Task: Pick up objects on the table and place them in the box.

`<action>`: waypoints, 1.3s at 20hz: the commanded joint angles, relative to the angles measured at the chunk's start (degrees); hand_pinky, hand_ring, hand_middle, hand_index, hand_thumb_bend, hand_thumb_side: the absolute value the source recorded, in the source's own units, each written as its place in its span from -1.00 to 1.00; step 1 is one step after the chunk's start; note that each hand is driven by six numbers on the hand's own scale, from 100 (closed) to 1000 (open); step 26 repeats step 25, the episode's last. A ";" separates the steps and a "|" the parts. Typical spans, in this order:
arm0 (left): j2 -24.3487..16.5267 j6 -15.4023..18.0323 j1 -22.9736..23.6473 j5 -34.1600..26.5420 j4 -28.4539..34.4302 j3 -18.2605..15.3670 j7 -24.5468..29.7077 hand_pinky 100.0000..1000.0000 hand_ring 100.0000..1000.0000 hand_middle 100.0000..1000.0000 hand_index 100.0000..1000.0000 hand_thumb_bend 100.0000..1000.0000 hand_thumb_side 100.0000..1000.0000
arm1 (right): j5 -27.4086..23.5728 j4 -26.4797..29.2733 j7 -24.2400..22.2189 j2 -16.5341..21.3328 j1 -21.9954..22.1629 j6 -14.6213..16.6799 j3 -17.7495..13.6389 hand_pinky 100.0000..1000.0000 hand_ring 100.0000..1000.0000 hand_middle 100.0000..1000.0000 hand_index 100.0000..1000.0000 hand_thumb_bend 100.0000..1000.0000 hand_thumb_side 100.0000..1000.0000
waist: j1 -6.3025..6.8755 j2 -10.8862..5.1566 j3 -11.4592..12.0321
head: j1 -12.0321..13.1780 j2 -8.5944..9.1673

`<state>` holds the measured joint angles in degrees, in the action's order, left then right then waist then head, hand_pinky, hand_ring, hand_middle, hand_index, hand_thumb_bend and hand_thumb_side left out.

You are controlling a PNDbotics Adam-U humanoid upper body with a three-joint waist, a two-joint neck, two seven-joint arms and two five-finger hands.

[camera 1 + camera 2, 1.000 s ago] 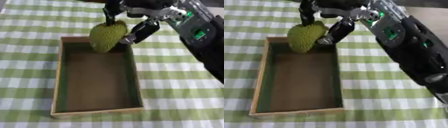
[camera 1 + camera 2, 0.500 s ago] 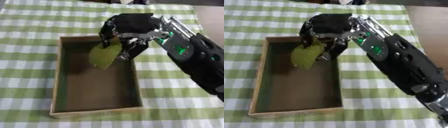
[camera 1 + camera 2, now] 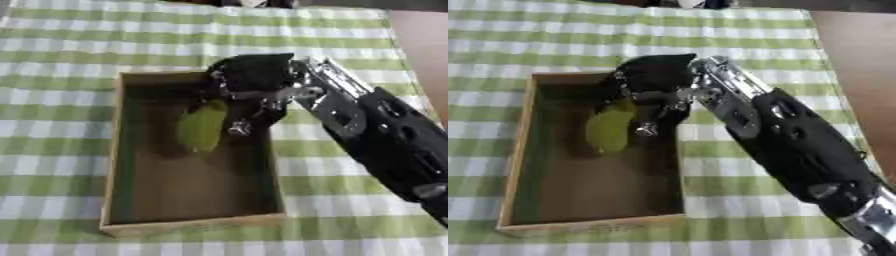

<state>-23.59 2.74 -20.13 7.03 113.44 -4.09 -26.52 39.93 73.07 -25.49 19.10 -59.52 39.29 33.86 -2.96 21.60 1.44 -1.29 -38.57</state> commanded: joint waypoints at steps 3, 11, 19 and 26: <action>-0.59 -0.09 -0.47 0.07 1.15 -0.30 0.06 -0.09 0.34 0.02 0.57 -1.00 0.35 | -0.09 1.70 -2.09 1.49 -1.36 1.72 -2.61 0.69 0.70 0.75 0.81 -1.00 -0.52 | 0.24 -1.16 -0.15 | -0.03 -0.01; -0.66 -0.07 -0.29 0.17 1.15 -0.50 -0.21 -0.09 0.34 0.02 0.57 -1.00 0.35 | -4.53 7.99 1.27 6.21 -3.22 1.32 -11.04 0.70 0.72 0.77 0.83 -0.95 -0.60 | 0.30 -1.35 -0.49 | 0.45 0.12; -0.57 -0.03 -0.35 0.25 1.15 -0.70 -0.48 -0.09 0.34 0.02 0.57 -1.00 0.35 | -10.18 16.00 6.05 11.33 -0.92 -5.01 -21.86 0.66 0.60 0.61 0.75 -1.00 -0.95 | 0.37 -1.32 -0.57 | 1.09 1.06; -0.65 0.03 -0.43 0.38 1.15 -0.93 -0.78 -0.09 0.34 0.02 0.56 -1.00 0.34 | -15.51 22.58 23.65 15.48 3.84 -17.73 -32.02 0.67 0.49 0.46 0.62 -1.00 -1.00 | 0.51 -1.12 -0.75 | 1.39 1.38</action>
